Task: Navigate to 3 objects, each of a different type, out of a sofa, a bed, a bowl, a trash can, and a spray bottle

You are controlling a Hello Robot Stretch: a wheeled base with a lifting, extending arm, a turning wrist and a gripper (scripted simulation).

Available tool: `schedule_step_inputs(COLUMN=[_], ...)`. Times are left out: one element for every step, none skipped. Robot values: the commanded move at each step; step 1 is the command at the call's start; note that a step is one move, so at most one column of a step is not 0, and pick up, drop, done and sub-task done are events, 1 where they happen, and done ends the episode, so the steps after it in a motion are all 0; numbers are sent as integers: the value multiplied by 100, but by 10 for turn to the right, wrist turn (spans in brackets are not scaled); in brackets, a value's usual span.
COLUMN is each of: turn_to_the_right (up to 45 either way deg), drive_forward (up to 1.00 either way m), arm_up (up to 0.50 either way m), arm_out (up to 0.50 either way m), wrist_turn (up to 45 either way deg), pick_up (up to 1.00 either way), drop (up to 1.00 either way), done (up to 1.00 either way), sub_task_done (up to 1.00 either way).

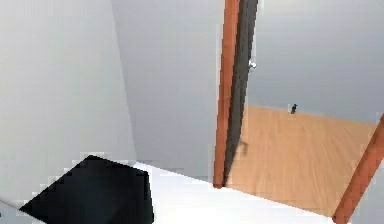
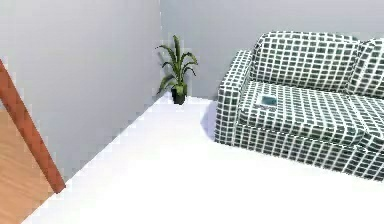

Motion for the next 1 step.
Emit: schedule_step_inputs(turn_to_the_right=[-450], drive_forward=[0], arm_up=[0], arm_out=[0], wrist_turn=[0], pick_up=[0], drop=[0], done=[0], sub_task_done=[0])
